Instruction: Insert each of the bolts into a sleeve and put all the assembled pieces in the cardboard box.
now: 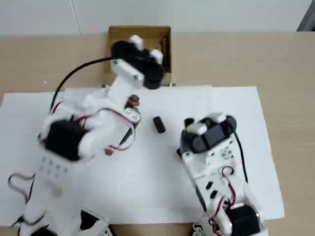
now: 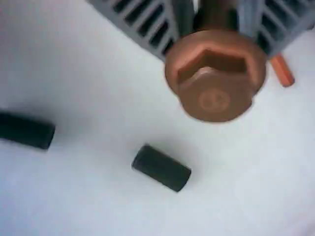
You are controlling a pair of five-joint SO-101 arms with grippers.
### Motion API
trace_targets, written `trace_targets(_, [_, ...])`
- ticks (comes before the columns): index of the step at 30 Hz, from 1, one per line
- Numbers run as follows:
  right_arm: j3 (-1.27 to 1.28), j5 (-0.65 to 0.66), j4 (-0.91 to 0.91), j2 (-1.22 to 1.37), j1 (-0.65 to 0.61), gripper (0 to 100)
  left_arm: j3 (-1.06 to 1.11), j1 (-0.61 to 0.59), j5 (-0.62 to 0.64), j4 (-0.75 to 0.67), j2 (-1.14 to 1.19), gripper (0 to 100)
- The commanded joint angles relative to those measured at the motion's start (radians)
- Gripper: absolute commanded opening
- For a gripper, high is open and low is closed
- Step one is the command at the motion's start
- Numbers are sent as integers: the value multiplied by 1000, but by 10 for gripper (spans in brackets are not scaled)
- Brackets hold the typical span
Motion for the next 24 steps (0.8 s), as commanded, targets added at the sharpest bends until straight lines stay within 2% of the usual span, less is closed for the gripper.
trace_targets(1, [5,-3,58,-91,-25,2,163,-5,114,-115,-175,6])
trace_targets(7, [15,-2,70,-105,-35,2,555,-5,278,-404,-459,6])
trace_targets(12, [17,-2,73,-105,-139,2,855,0,374,-631,-733,6])
trace_targets(17, [49,-2,53,-105,-246,2,1078,-3,480,-727,-994,6])
trace_targets(21, [81,3,-4,-105,-317,2,1198,-3,571,-758,-1169,6])
trace_targets(24, [107,55,-30,-105,-354,2,1244,-5,617,-756,-1252,6])
